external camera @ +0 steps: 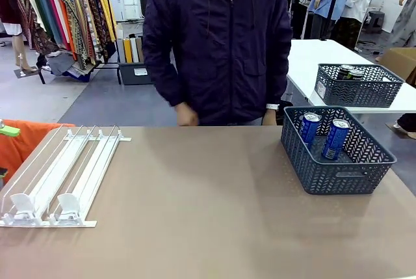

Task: Retrieve and store the cans from the dispenser.
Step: Pick up one can from the Automatic Can Dispenser and place it in the middle of the table.

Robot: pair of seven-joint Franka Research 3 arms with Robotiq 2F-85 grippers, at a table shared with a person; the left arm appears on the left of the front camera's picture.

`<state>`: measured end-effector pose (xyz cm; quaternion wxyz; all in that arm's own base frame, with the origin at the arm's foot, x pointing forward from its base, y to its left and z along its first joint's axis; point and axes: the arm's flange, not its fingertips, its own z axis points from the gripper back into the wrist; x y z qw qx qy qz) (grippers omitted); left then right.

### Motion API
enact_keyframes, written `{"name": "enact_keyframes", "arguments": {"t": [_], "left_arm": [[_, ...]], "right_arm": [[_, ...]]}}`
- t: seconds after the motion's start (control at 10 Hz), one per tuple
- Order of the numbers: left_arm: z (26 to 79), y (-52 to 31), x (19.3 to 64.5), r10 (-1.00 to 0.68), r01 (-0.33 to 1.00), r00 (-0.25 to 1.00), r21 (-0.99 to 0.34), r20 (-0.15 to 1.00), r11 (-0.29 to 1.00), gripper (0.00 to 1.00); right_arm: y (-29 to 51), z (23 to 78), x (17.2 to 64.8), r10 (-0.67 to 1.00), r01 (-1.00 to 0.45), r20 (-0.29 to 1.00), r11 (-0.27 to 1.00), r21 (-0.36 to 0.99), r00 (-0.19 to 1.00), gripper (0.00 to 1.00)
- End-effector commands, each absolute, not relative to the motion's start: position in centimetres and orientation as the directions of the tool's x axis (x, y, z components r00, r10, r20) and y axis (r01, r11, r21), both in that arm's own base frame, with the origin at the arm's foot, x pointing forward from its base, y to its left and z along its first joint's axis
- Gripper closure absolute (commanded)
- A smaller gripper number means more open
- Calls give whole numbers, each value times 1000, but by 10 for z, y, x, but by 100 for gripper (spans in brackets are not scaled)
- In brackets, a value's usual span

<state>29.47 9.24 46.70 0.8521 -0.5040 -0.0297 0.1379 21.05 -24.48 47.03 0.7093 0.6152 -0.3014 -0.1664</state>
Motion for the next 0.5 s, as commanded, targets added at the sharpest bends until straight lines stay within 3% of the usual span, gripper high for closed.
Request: {"name": "enact_keyframes", "arguments": {"t": [0.0, 0.4], "left_arm": [[468, 93, 294, 261, -196, 961, -878, -85, 436, 0], [468, 93, 294, 261, -196, 961, -878, -85, 436, 0]], "right_arm": [[-245, 473, 214, -614, -172, 247, 180, 969, 750, 0], [-245, 473, 214, -614, -172, 247, 180, 969, 750, 0]]}}
